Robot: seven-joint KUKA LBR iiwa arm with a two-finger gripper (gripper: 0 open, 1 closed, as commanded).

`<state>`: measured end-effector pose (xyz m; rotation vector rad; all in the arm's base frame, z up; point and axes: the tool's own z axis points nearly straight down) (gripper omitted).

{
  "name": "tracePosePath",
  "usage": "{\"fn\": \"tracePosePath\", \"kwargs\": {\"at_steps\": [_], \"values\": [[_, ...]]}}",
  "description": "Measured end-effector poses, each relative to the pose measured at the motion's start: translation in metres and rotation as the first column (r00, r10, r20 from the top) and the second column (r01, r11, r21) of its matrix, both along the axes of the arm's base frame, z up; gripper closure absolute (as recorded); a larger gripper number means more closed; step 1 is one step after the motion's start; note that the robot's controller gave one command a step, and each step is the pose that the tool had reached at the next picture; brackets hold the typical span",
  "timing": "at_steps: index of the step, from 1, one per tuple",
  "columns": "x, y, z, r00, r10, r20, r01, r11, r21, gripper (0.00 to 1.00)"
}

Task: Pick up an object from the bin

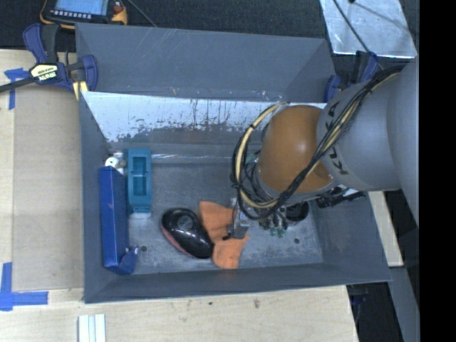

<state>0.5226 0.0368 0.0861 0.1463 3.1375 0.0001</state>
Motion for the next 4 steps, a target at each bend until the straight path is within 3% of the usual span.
{"fn": "tracePosePath", "kwargs": {"at_steps": [1, 2, 3, 4], "values": [[-0.008, -0.029, -0.011, 1.0, 0.009, 0.001, -0.009, 1.0, 0.001, 1.0], [0.026, -0.012, -0.014, 1.0, 0.015, -0.001, -0.015, 1.0, -0.003, 1.0], [0.027, -0.001, -0.013, 1.0, 0.028, 0.011, -0.028, 1.0, 0.001, 1.0], [0.015, 0.015, -0.005, 0.999, 0.044, -0.001, -0.044, 0.999, -0.001, 1.0]]}}
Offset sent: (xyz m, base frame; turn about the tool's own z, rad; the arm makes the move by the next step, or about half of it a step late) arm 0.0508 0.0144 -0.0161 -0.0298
